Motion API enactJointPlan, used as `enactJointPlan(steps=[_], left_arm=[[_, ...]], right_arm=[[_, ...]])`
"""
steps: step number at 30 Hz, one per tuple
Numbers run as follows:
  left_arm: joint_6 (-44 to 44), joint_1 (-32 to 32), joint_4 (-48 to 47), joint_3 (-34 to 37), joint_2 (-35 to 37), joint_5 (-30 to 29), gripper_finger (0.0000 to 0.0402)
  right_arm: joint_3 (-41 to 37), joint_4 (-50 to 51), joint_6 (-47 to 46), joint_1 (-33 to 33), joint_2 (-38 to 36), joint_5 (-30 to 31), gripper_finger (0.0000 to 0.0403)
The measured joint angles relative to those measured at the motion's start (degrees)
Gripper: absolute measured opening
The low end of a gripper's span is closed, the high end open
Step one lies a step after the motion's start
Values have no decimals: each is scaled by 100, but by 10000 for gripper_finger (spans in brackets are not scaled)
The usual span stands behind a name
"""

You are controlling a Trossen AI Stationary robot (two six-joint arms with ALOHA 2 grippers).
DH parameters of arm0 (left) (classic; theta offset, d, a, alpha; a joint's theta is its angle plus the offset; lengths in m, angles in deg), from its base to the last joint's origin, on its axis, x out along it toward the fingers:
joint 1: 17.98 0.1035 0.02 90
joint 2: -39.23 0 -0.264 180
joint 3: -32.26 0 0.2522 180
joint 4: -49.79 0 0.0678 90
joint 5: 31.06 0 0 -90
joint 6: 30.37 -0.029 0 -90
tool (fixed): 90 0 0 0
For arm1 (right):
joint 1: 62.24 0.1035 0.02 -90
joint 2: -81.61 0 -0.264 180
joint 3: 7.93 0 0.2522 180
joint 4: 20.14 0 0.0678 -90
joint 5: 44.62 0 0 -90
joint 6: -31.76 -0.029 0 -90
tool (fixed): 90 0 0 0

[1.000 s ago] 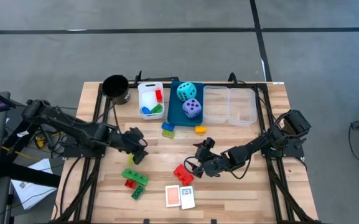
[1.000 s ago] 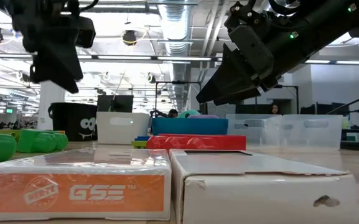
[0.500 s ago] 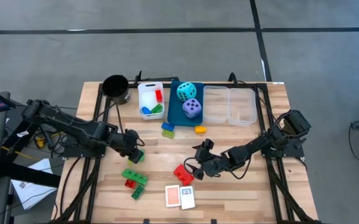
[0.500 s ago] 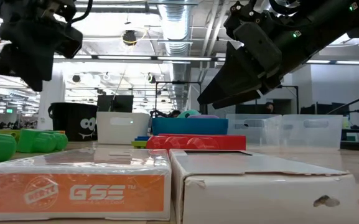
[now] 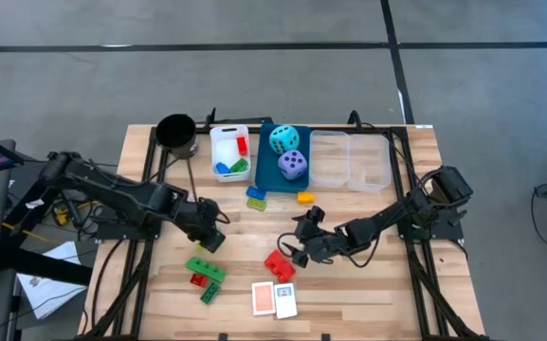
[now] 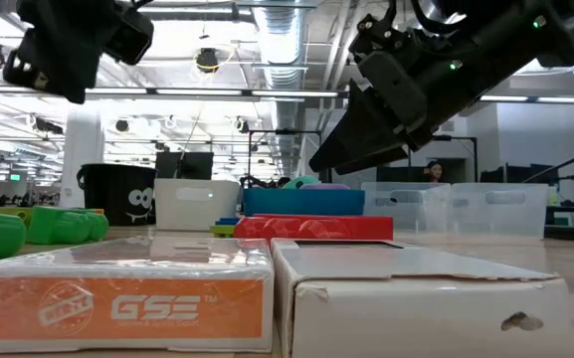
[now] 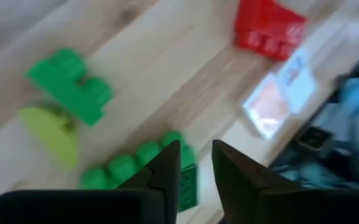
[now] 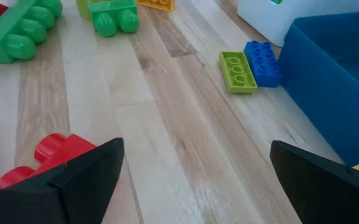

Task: Pick & Place Toys
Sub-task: Put the top large green game piece into the white bin

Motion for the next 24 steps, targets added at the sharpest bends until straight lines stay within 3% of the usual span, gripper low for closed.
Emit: enactJointPlan(steps=[6, 12, 19, 24], left_arm=[[-38, 0, -1486, -732, -576, -591, 48], [-774, 0, -960, -744, -730, -525, 34], [-838, 15, -678, -744, -677, -299, 37], [-834, -15, -643, -744, -608, -481, 42]], right_arm=[[0, -2, -12, 4, 0, -175, 397], [0, 0, -63, 85, -1, -279, 397], [0, 6, -63, 157, 0, -278, 397], [0, 36, -63, 149, 0, -278, 397]])
